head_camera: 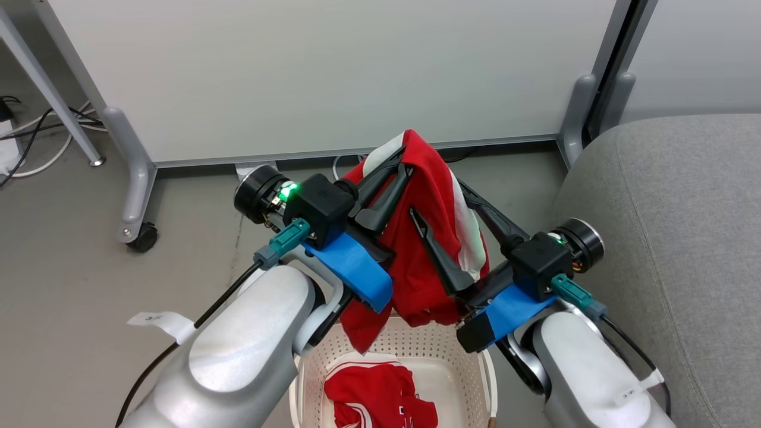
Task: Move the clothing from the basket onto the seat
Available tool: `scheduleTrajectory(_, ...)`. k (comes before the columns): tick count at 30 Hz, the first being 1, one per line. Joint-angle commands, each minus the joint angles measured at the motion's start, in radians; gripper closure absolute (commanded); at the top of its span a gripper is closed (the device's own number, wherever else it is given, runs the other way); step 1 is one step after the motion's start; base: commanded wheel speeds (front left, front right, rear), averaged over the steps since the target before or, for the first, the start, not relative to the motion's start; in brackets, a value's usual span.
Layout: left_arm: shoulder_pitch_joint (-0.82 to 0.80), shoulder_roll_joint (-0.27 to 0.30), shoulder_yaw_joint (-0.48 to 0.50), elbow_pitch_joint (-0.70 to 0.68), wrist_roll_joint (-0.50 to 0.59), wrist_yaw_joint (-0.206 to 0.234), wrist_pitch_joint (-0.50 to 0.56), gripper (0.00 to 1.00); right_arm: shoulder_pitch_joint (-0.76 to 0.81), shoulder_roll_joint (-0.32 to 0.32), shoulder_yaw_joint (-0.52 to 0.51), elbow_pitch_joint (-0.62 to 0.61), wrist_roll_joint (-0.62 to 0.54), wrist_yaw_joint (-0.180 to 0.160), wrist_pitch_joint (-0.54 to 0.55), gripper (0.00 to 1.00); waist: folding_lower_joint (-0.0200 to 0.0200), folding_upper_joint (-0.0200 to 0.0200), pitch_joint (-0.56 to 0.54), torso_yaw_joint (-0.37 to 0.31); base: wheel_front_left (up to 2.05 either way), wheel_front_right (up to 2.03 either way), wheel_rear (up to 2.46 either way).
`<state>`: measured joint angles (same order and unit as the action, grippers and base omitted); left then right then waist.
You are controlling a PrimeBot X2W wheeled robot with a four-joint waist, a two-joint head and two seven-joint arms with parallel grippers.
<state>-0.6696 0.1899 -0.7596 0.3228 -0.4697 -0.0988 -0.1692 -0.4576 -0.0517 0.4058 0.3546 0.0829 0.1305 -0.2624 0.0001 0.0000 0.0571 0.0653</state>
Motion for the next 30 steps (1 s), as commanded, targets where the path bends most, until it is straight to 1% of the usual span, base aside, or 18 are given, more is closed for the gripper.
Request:
scheduleTrajectory(1,-0.015,-0.002,-0.003,0.003,-0.004,-0.004,-0.007,1.0,-0.027,0.001,0.008,0.022,0.015,0.001,-0.004,0.0,-0.0001,0.0,-0.001,0.003,0.0,0.0,0.0)
scheduleTrajectory(5,-0.02,-0.005,-0.009,0.009,-0.006,-0.004,-0.012,1.0,-0.046,0.001,0.027,0.087,0.049,0.001,-0.004,0.0,-0.0001,0.0,-0.004,0.008,0.0,0.0,0.0)
scheduleTrajectory(6,-0.02,-0.005,-0.009,0.01,-0.007,-0.004,-0.013,1.0,-0.052,0.001,0.033,0.099,0.058,0.001,-0.004,1.0,-0.0001,0.0,-0.004,0.008,0.0,0.0,0.0)
scheduleTrajectory(9,-0.018,-0.003,-0.011,0.014,-0.008,-0.003,-0.018,1.0,-0.064,0.001,0.047,0.123,0.08,0.001,-0.004,1.0,-0.0001,0.0,-0.006,0.007,0.0,0.0,0.0)
scheduleTrajectory(15,-0.015,-0.001,-0.015,0.02,-0.013,-0.001,-0.02,1.0,-0.07,0.001,0.054,0.133,0.105,0.001,-0.004,1.0,-0.0001,0.0,-0.009,0.006,0.0,0.0,0.0)
scheduleTrajectory(30,-0.02,0.004,-0.027,0.026,-0.015,0.005,-0.031,1.0,-0.055,0.001,0.055,0.121,0.118,0.001,-0.004,1.0,-0.0001,0.0,-0.01,0.009,0.0,0.0,0.0)
